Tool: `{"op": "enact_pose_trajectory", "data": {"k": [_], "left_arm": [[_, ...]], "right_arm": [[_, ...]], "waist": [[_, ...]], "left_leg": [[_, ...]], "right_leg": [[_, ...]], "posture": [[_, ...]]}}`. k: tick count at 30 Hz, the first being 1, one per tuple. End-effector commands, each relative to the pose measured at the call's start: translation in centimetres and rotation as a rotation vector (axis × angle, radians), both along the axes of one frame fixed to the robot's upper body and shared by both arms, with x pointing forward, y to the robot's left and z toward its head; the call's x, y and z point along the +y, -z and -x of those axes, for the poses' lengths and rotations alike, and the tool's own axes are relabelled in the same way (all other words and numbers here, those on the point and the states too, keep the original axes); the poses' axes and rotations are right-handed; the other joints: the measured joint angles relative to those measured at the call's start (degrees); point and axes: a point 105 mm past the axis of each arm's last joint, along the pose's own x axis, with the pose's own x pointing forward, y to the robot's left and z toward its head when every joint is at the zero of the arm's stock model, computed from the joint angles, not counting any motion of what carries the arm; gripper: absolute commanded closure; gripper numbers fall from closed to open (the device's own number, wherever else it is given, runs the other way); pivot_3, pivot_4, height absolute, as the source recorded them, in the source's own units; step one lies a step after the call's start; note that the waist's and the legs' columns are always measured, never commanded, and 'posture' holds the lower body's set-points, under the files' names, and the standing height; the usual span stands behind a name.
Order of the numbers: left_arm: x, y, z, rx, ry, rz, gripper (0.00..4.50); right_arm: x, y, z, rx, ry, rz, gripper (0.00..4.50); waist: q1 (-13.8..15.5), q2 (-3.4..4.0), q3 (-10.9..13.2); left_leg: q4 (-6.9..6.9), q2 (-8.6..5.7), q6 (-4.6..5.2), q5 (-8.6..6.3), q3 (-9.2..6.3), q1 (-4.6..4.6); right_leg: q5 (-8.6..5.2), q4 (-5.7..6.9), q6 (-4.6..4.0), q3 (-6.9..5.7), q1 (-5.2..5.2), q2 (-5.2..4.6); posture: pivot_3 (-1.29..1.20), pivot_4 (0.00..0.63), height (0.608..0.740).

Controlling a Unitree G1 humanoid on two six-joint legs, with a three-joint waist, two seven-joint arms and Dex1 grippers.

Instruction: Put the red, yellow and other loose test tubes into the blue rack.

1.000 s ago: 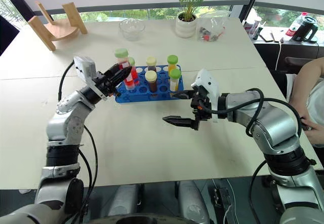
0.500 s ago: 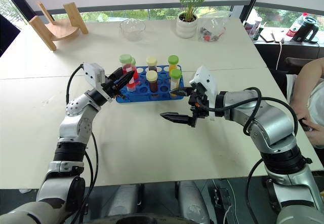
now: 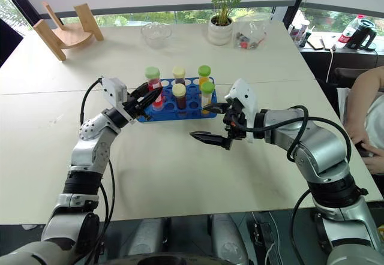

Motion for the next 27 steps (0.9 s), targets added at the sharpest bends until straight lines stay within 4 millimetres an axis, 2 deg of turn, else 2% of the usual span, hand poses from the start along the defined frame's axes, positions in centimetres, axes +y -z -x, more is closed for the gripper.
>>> {"op": "enact_pose_trajectory", "data": {"k": [1, 11, 12, 14, 17, 18, 21, 23, 27], "left_arm": [[0.2, 0.9, 0.2, 0.032, -0.006, -0.022, 3.66], [-0.2, 1.1, 0.2, 0.028, 0.001, -0.031, 3.66], [-0.1, 1.0, 0.4, 0.032, 0.013, -0.022, 2.64], [0.3, 0.7, 0.6, 0.032, 0.012, -0.022, 1.87], [1.2, 0.2, 0.7, 0.034, -0.021, -0.044, 0.36], [1.5, 0.1, 0.9, 0.035, -0.02, -0.059, 0.08], [3.0, 0.0, 2.0, 0.064, -0.019, -0.11, 0.08], [4.2, 0.3, 3.4, 0.108, 0.001, -0.173, 0.08], [6.9, 1.6, 8.3, 0.274, 0.109, -0.341, 0.08]], "right_arm": [[0.1, -1.0, 0.1, -0.045, -0.006, -0.026, 0.0], [0.5, -0.9, 0.0, -0.043, -0.012, -0.041, 0.0], [0.5, -0.9, 0.0, -0.04, -0.013, -0.04, 0.0], [0.4, -0.8, 0.1, -0.037, -0.012, -0.037, 0.0], [0.2, -0.6, 0.2, -0.031, -0.008, -0.035, 0.0], [0.2, -0.5, 0.2, -0.028, -0.006, -0.034, 0.0], [-0.2, 0.0, 0.4, -0.004, -0.002, -0.029, 0.0], [-0.9, 1.0, 1.2, 0.046, -0.008, -0.008, 0.0], [-3.2, 4.2, 3.2, 0.178, 0.001, 0.061, 0.0]], "waist": [[-0.03, -0.01, 0.01], [-0.01, -0.01, 0.0], [0.0, -0.01, 0.0], [-0.02, -0.01, 0.01], [0.02, -0.01, 0.01], [0.0, -0.01, 0.01], [-0.05, 0.0, 0.01], [-0.13, 0.0, 0.01], [-0.16, -0.02, 0.03]], "left_leg": [[0.0, 0.0, 0.0, 0.0, 0.0, -0.01], [-0.03, 0.01, 0.04, -0.02, 0.0, -0.01], [-0.03, 0.01, 0.04, -0.02, 0.0, -0.01], [-0.04, 0.01, 0.04, -0.03, 0.0, -0.01], [-0.04, 0.01, 0.05, -0.03, -0.02, -0.03], [-0.04, 0.01, 0.05, -0.03, -0.03, -0.03], [-0.04, 0.01, 0.05, -0.03, -0.01, -0.03], [-0.08, 0.03, 0.05, -0.03, -0.02, -0.03], [-0.26, 0.08, 0.1, -0.06, 0.02, -0.03]], "right_leg": [[0.0, 0.0, 0.0, 0.0, 0.0, 0.0], [0.0, -0.03, 0.0, 0.0, 0.0, 0.01], [0.0, -0.03, 0.0, 0.0, 0.0, 0.01], [-0.01, -0.04, 0.0, 0.0, -0.01, 0.02], [-0.01, -0.06, 0.0, -0.01, -0.02, 0.02], [0.0, -0.06, 0.0, -0.01, -0.02, 0.02], [-0.01, -0.06, 0.0, 0.0, -0.02, 0.01], [-0.01, -0.08, -0.01, -0.01, -0.03, 0.02], [-0.03, -0.21, -0.04, 0.01, -0.09, 0.02]], "posture": [[0.0, 0.15, 0.74], [0.0, 0.15, 0.74], [0.0, 0.15, 0.74], [0.0, 0.15, 0.74], [0.0, 0.15, 0.74], [0.0, 0.15, 0.74], [0.0, 0.15, 0.74], [0.0, 0.15, 0.74], [0.0, 0.15, 0.74]]}}
